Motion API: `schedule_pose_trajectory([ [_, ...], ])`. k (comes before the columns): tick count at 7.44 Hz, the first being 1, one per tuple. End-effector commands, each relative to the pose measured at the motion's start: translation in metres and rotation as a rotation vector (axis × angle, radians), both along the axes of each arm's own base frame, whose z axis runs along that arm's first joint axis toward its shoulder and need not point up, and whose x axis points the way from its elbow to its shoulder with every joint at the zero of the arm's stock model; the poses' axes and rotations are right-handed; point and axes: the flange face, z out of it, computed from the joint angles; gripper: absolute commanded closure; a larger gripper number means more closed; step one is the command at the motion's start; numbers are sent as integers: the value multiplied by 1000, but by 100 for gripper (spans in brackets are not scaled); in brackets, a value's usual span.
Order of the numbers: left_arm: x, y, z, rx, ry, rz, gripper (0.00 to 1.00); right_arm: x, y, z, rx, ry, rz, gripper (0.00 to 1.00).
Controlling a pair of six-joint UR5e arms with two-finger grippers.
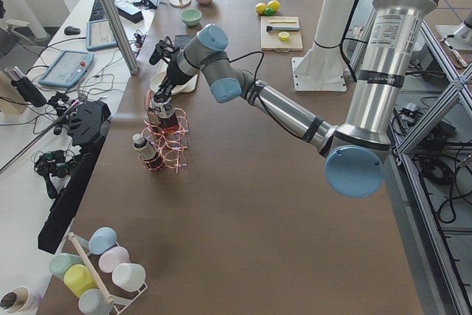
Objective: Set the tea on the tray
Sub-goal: 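Reach the left gripper into the copper rack and grasp a dark tea bottle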
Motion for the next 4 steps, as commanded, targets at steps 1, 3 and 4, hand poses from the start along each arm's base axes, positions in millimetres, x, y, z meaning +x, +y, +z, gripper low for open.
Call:
schedule_pose_trajectory([
  [1,-10,11,-21,13,13,20,100,0,0,0,2,0,-1,0],
  [3,51,16,-48,54,30,96,100,0,0,0,2,-1,-2,0],
  [4,101,25,-67,86,31,112,100,0,0,-1,5,-1,-3,0],
])
